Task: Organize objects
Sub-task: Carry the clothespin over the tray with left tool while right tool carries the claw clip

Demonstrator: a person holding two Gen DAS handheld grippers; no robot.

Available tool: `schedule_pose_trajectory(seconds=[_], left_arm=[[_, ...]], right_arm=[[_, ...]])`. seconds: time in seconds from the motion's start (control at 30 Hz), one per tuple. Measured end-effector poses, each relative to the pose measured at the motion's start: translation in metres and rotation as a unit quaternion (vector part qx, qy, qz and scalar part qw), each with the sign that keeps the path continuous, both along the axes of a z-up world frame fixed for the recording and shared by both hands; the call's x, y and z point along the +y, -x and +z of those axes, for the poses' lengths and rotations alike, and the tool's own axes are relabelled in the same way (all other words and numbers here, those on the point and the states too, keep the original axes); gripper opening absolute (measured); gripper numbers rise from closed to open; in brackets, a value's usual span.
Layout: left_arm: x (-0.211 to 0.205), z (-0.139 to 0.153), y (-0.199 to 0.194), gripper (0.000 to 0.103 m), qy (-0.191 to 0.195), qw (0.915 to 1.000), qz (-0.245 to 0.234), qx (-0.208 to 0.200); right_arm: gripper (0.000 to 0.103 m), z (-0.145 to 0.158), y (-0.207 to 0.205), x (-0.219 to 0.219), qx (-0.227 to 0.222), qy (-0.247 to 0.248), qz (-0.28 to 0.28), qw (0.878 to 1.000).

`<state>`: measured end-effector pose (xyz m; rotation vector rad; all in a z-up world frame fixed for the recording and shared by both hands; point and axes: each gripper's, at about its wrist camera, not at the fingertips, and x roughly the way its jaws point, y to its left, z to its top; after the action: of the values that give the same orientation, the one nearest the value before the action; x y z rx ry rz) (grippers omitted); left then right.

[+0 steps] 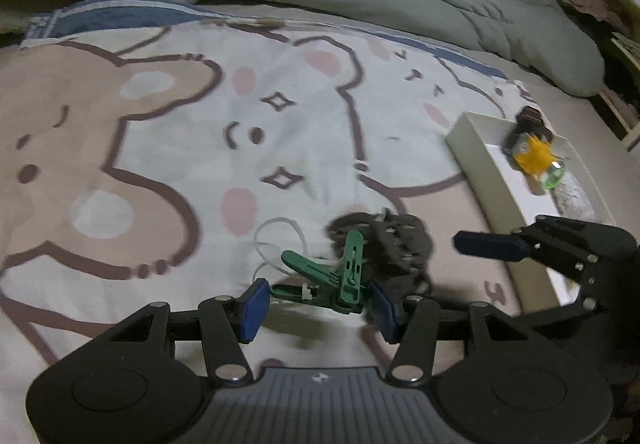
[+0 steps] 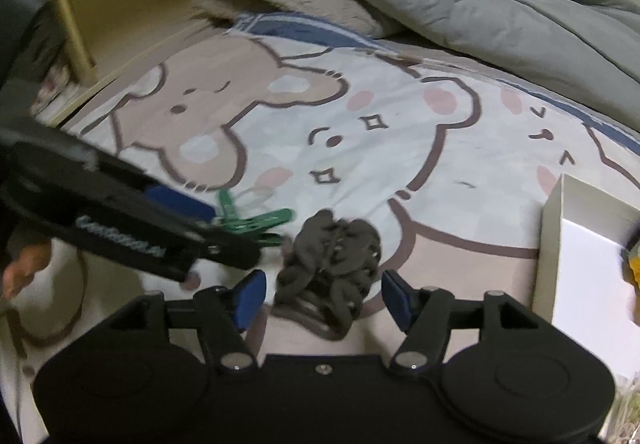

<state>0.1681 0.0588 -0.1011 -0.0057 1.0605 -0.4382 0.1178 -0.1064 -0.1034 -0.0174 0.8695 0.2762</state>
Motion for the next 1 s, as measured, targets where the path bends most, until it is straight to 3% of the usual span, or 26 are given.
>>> schedule_pose_trajectory(seconds=[0.17,0.3,0.4,0.53,0.6,1.0], left_arm=[[0.014,0.001,-0.004,0.055,-0.026,0.9995,0.014,-0.01],[0.023,-0.002,-0.005,0.055,-0.022,0.9996,0.019,-0.004],[0.027,-0.002,-0.005,0.055,-0.02,0.9996,0.019,-0.004],[0.031,-0.001,-0.006,0.055,-0.015,0.9996,0.023,-0.006],[0.031,0.002,-0.008,0.055,-0.012,0.9996,0.025,-0.009],[0.008,0.038,-0.004,0.055,0.019,0.9983,0.02,-0.052]], right_arm=[[0.064,-0.003,-0.018,0.0,0.013,-0.019,-0.048,0.999],[0.062,-0.012,-0.031,0.008,0.036,-0.027,-0.079,0.996],[0.055,-0.02,-0.038,0.015,0.048,-0.017,-0.096,0.994],[0.052,-0.02,-0.039,0.017,0.046,-0.009,-0.092,0.995],[0.045,-0.016,-0.037,0.016,0.04,-0.007,-0.086,0.995],[0.045,0.034,-0.016,-0.025,-0.016,-0.022,-0.079,0.996]])
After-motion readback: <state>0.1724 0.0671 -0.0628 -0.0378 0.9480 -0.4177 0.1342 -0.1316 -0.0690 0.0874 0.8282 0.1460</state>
